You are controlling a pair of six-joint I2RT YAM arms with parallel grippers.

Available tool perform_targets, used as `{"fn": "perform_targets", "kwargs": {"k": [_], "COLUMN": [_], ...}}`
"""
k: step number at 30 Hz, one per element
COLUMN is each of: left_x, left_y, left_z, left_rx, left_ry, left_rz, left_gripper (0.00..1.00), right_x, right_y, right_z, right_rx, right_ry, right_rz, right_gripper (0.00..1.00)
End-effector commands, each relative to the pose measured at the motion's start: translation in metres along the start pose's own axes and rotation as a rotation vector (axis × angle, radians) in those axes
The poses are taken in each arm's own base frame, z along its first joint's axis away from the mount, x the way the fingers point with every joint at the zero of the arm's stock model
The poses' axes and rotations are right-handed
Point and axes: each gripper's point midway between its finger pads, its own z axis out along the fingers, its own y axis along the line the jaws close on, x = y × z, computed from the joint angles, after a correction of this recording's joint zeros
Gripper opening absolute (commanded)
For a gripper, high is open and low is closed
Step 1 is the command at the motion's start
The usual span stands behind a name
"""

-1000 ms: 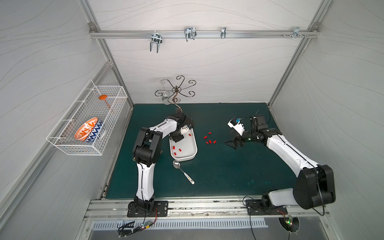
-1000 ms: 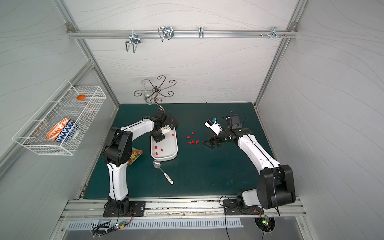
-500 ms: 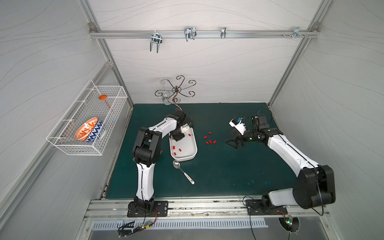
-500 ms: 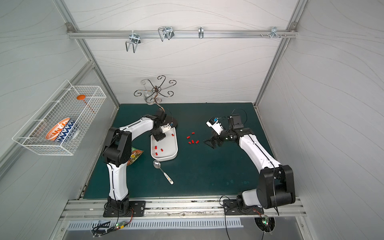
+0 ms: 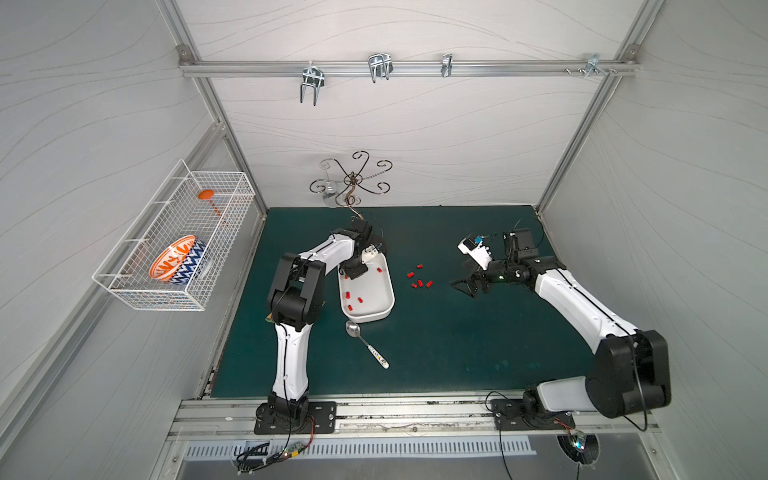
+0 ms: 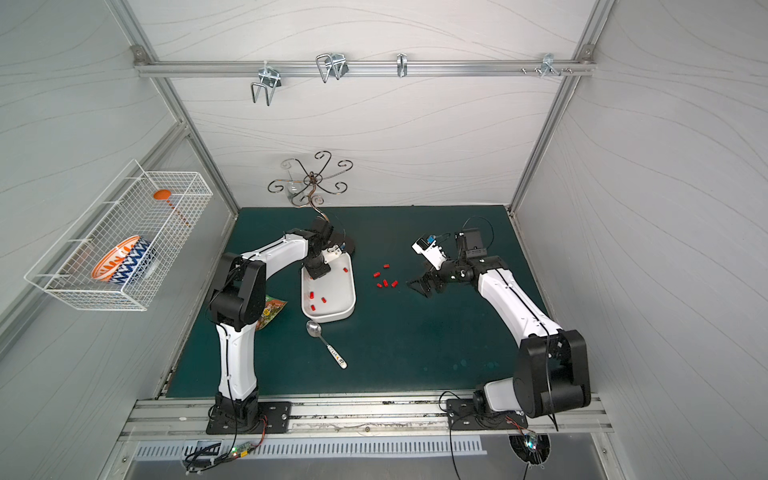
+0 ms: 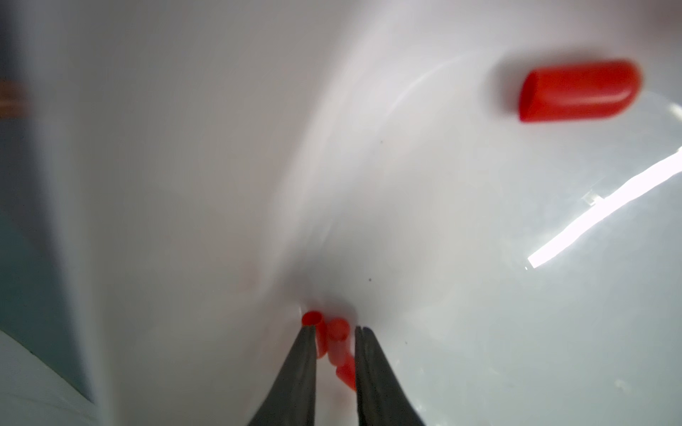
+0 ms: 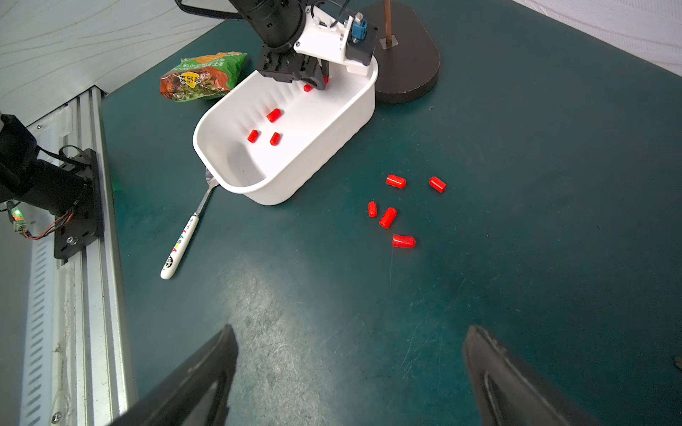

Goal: Take the screw protection sleeves out of the storage box
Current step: Pick up the screw protection sleeve from the storage box.

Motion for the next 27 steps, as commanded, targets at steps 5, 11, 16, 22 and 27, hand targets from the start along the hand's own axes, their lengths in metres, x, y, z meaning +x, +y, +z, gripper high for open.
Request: {"fn": "perform_targets", "kwargs": {"k": [5, 11, 16, 22, 27], "left_x": [0.004, 0.012, 0.006, -0.003, -0.006], "left_y": [-0.001, -0.013, -0.017, -0.021, -0.018], "left_z": [0.012, 0.013, -0.004, -0.022, -0.036], "left_rx": [0.007, 0.051, 0.087, 0.13, 0.125], "left_ry": [0.028, 0.04, -0.008, -0.069, -0.096], "left_rz": [0.015, 0.01, -0.02, -0.058, -0.073], "left_gripper": [0.24, 0.17, 0.12, 0.04, 0.0], "right_x": [-0.001, -0.001, -0.001, -0.001, -0.001], "right_y": [0.002, 0.002, 0.001, 0.001, 0.001], "right_z": [-0.003, -0.004, -0.004, -0.004, -0.004], "right_rx": [-0.003, -0.001, 0.002, 0.005, 0.006], "right_ry": [-0.013, -0.013, -0.011, -0.01, -0.012], "right_rz": [-0.002, -0.002, 0.0, -0.002, -0.005], "right_gripper": [0.99, 0.99, 0.99, 0.99, 0.99]}}
